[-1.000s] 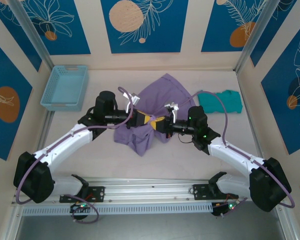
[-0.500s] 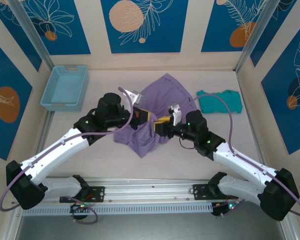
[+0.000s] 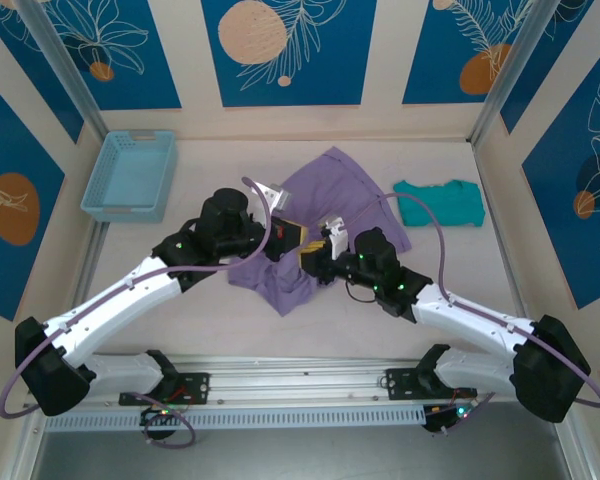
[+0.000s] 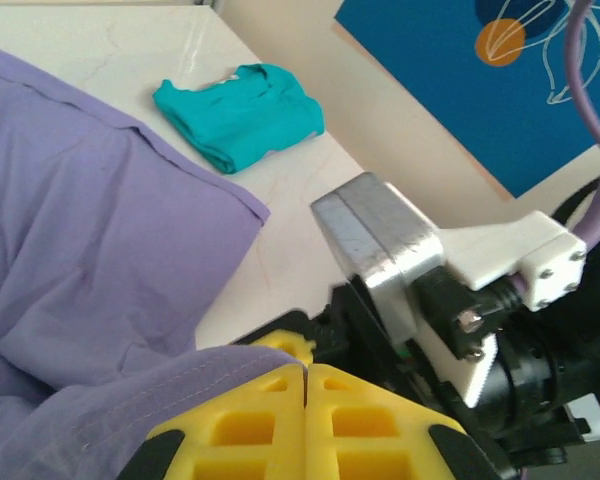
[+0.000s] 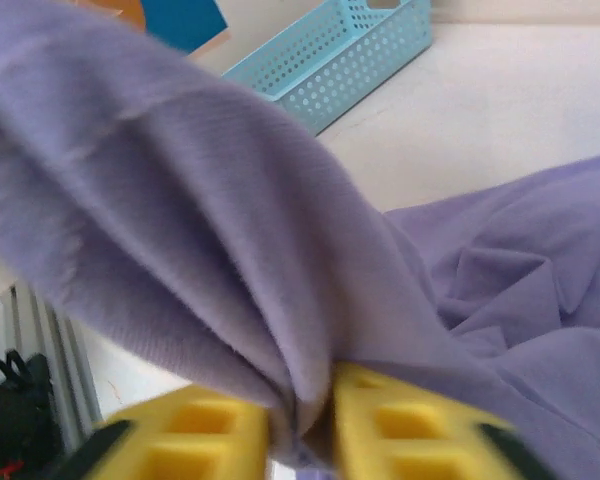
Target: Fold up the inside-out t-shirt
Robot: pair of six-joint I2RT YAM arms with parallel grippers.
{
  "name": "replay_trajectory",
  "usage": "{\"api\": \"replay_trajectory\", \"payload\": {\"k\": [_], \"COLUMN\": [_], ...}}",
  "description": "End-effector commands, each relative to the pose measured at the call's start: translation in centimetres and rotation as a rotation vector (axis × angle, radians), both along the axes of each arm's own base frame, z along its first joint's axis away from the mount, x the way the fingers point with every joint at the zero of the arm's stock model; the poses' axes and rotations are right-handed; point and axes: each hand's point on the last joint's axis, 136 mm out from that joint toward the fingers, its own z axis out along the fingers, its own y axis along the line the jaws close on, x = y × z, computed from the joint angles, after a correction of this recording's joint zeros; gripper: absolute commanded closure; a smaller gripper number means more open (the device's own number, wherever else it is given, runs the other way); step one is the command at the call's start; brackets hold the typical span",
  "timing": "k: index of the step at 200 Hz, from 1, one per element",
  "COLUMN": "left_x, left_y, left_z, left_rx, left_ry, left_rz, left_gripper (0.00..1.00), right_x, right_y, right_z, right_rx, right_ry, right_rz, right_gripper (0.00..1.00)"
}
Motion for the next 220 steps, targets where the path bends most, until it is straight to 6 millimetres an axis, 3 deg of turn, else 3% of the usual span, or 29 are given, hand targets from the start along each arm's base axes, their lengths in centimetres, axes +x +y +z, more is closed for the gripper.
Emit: {"api": "replay_trajectory", "payload": {"k": [1, 17, 44, 83, 112, 153, 220], "left_x": [-0.8, -0.2, 0.7, 0.9, 0.6, 1.1, 1.7], "left_y": [-0.1, 0.7, 2.4, 5.5, 5.0, 2.8, 1.2], "left_z": [0.6, -0.4, -3.2, -10.4, -14.6, -16.0, -18.3], "left_rx": [-0.037, -0.018, 0.029, 0.145, 0.171, 0.139, 0.139], "left_ry": [-0.024, -0.022, 0.011, 0.123, 0.232, 0.3, 0.357], "left_rz": [-0.032, 0.007, 0.075, 0.171, 0.152, 0.099, 0.063], "left_gripper": [1.0, 0.99, 0.77, 0.59, 0.53, 0.49, 0.5], "right_x": [0.9, 0.7, -0.2, -1.2, -1.9, -2.0, -1.8], "right_y": [-0.9, -1.9, -3.2, -4.3, -4.8, -5.2, -5.2], "right_z": [1.3, -0.2, -2.6, -5.0, -6.2, -6.8, -6.5], "right_rx": [0.007, -0.003, -0.001, 0.012, 0.014, 0.014, 0.017], "right_ry": [-0.032, 0.01, 0.094, 0.183, 0.211, 0.217, 0.2], "right_rz": [-0.053, -0.067, -0.085, -0.094, -0.094, -0.107, -0.109], "right_gripper": [0.94, 1.0, 1.0, 1.0, 1.0, 1.0, 1.0]}}
